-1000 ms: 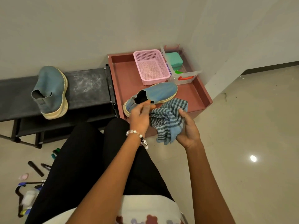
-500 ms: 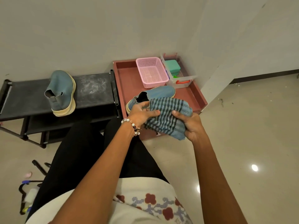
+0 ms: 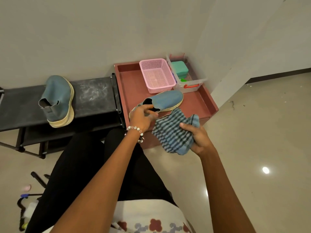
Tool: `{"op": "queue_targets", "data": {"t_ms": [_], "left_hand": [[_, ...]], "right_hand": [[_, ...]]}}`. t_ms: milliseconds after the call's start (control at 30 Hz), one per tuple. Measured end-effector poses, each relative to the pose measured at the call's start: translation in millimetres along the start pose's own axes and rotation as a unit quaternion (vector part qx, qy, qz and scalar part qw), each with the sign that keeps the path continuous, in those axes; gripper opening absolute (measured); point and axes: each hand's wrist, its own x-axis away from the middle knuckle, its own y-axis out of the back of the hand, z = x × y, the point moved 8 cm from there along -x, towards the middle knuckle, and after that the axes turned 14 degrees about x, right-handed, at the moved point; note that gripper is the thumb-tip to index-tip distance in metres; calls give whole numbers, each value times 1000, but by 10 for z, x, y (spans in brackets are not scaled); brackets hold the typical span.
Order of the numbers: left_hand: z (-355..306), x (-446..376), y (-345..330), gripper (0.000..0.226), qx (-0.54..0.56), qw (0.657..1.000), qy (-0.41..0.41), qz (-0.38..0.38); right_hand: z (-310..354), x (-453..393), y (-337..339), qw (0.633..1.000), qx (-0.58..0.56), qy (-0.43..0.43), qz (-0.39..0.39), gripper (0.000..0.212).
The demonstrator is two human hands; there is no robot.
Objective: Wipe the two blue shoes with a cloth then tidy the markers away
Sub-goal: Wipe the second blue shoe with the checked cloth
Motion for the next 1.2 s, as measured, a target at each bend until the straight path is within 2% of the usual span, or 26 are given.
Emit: {"op": "queue_targets", "data": {"t_ms": [100, 133, 167, 233, 300, 367, 467, 567, 667, 733, 800, 867, 933, 1033, 1100, 1133, 1200], "left_hand": [[169, -65, 401, 33, -64, 985, -11, -159], [201, -80, 476, 35, -86, 979, -19, -185], [241, -115, 498, 40, -103, 977, -24, -187], [340, -228, 408, 55, -124, 983, -12, -133], [433, -348, 250, 63, -147, 987, 9, -69], [470, -447, 164, 59, -174, 983, 8, -54], [482, -556, 189, 45, -195, 978, 3, -80], [491, -632, 330, 47, -217, 967, 26, -127], [497, -701, 394, 45, -257, 954, 41, -146], [494, -720, 394, 41, -272, 949, 51, -151], [476, -723, 384, 38, -285, 944, 54, -154], [439, -705, 380, 31, -300, 940, 41, -159], [424, -680, 379, 32, -307, 938, 29, -157], [467, -666, 355, 48, -276, 952, 23, -129], [490, -658, 327, 59, -217, 969, 1, -115], [467, -649, 299, 62, -201, 973, -31, -108], [362, -593, 204, 62, -231, 962, -119, -89]], "right_hand": [[-148, -136, 332, 987, 22, -30, -158, 27], [-180, -170, 382, 980, 45, -34, -192, 24], [-205, -211, 404, 973, 63, -37, -218, 23], [-206, -286, 382, 962, 81, -33, -259, 22], [-148, -368, 267, 960, 80, -7, -268, 13], [-100, -434, 96, 964, 63, 12, -256, 8], [-133, -538, -49, 969, 34, 26, -243, 13], [-242, -637, -27, 961, 37, 29, -273, 31], [-229, -637, -55, 942, 109, 72, -310, 35], [-119, -625, -248, 924, 202, 147, -289, 30], [-45, -686, -602, 881, 351, 225, -226, 30], [-144, -834, -997, 803, 515, 264, -143, 45], [-298, -960, -1252, 723, 631, 270, -77, 64], [-288, -1052, -1166, 591, 744, 304, -68, 72], [-184, -1077, -983, 516, 789, 319, -99, 72], [-121, -1094, -893, 502, 797, 313, -121, 70], [-31, -1150, -754, 526, 789, 275, -159, 66]]}}
